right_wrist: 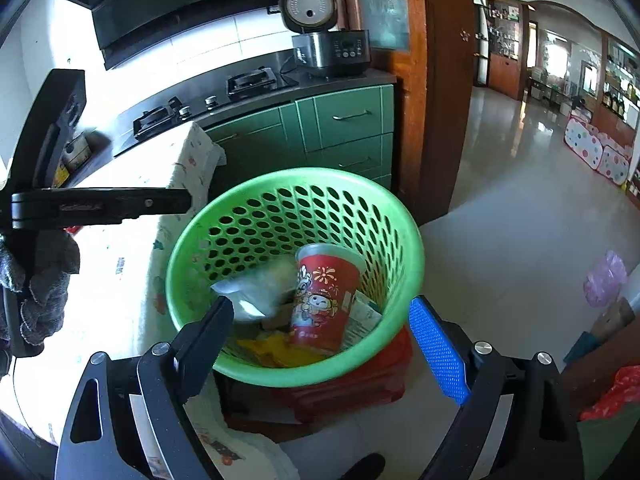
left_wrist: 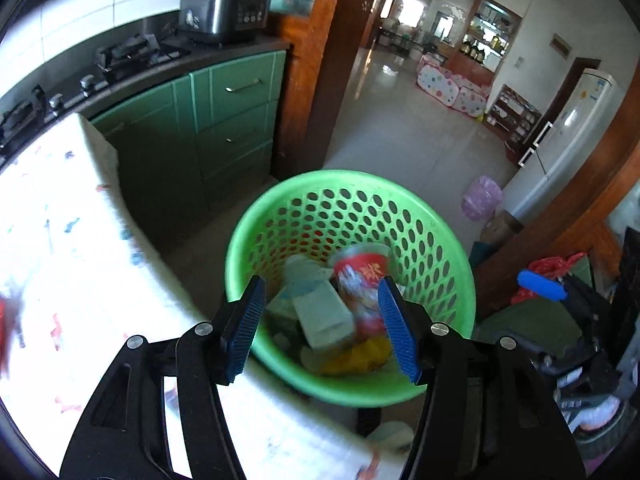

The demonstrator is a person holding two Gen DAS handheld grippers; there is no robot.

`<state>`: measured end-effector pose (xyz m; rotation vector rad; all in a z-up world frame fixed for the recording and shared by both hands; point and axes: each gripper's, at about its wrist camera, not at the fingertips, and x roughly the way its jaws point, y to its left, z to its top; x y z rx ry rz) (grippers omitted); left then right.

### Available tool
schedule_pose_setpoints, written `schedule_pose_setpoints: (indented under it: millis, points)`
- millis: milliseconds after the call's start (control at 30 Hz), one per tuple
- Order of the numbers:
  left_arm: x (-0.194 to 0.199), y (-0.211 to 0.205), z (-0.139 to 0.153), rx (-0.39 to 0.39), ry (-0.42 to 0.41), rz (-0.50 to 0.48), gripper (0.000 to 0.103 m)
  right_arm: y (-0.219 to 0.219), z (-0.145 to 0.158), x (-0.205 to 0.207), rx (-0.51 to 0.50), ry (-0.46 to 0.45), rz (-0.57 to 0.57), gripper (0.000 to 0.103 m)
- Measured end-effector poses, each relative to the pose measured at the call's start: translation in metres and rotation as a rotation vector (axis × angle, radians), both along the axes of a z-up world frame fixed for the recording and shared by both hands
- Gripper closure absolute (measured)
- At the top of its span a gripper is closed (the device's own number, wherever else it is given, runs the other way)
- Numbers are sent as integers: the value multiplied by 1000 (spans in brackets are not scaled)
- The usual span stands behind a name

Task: Collect trash
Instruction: 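Lower the lemon juice bottle into the basket and open the left gripper, then move both grippers back over the table toward the red wafer wrapper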

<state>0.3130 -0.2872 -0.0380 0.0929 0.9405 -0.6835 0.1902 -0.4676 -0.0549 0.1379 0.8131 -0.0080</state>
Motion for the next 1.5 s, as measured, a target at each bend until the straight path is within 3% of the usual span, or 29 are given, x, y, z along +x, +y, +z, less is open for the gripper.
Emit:
schedule_pose_setpoints:
  millis: [300, 567, 700, 800, 933, 1167, 1500]
  points:
    - [-28, 95, 28, 26, -72, 102, 45, 48, 26, 1, -14, -37, 66, 16]
    - [-33, 189, 40, 72, -119, 249, 41, 107, 41, 17, -19, -48, 165, 16]
    - [-23, 226, 38, 121, -135, 307, 37, 137, 47, 29, -24, -48, 220, 16]
    - [-9, 253, 30, 164, -136, 320, 26, 157, 48, 40, -29, -42, 254, 16]
    - [12, 285, 11, 215, -111, 347, 25, 177, 46, 55, -33, -30, 290, 16]
    - [44, 316, -14, 220, -61, 353, 24, 204, 36, 81, -47, -1, 335, 16]
    - [82, 316, -43, 227, -32, 301, 19, 232, 17, 121, -53, 51, 388, 16]
